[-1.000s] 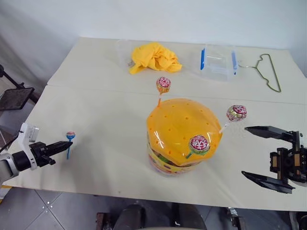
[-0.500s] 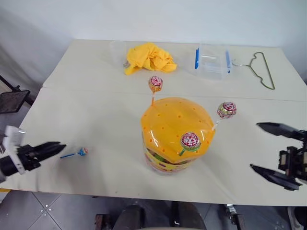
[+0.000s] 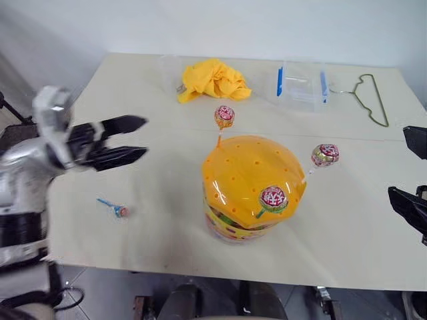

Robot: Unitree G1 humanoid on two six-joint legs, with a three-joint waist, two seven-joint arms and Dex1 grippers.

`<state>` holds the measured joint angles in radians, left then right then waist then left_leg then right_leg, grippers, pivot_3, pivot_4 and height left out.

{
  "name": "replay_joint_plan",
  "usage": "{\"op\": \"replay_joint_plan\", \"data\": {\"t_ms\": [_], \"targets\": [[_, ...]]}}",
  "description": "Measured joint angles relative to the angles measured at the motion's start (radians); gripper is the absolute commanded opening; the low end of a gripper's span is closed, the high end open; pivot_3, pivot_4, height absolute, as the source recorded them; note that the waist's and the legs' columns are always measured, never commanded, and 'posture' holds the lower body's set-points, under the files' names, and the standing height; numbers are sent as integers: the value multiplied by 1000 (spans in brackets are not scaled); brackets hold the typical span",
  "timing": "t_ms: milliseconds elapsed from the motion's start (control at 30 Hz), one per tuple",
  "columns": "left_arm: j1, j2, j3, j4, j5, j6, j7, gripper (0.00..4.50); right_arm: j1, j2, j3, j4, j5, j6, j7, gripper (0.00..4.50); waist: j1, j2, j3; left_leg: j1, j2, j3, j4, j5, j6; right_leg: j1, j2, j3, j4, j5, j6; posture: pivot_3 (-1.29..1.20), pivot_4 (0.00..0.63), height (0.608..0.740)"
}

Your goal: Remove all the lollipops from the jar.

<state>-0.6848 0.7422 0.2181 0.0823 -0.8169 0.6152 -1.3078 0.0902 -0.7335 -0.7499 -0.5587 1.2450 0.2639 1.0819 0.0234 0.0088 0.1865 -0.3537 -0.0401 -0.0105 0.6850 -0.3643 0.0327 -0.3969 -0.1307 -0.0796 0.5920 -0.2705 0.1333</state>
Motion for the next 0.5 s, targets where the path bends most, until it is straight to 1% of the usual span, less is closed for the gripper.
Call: {"op": "replay_joint_plan", "data": {"t_ms": [67,200,300,367,433,500], "targets": [[-94,-78,-55,-8,-3,22,19,4482,1,0,-1,-28,25,12,-30,4500,-2,0,0,1,0,4,0,0,0,0,1,0,0,0,1,0,150,740],[-166,-157,-85,-11,-23,68,47,4482,8,-2,-4,-75,50,30,-69,4500,-10,-1,0,2,2,6,0,0,0,0,2,1,1,1,1,0,150,740],[-195,-193,-112,-9,-29,94,54,3850,22,-6,-5,-93,53,43,-88,4500,-1,-1,0,1,2,5,3,0,1,0,2,1,1,1,2,0,150,740],[-201,-208,-127,-6,-25,95,52,3276,40,-6,-7,-107,53,47,-101,4500,1,-1,1,1,2,5,4,0,1,0,2,1,1,1,2,0,150,740],[-203,-216,-142,2,-21,97,48,2566,49,-6,-13,-113,54,47,-112,4500,3,-1,1,0,1,4,5,0,1,0,2,1,0,2,3,0,150,740],[-203,-216,-151,5,-19,105,44,1994,70,-5,-21,-121,54,47,-116,4500,4,-1,1,-1,1,3,5,0,1,0,2,1,0,2,3,0,150,740]]}}
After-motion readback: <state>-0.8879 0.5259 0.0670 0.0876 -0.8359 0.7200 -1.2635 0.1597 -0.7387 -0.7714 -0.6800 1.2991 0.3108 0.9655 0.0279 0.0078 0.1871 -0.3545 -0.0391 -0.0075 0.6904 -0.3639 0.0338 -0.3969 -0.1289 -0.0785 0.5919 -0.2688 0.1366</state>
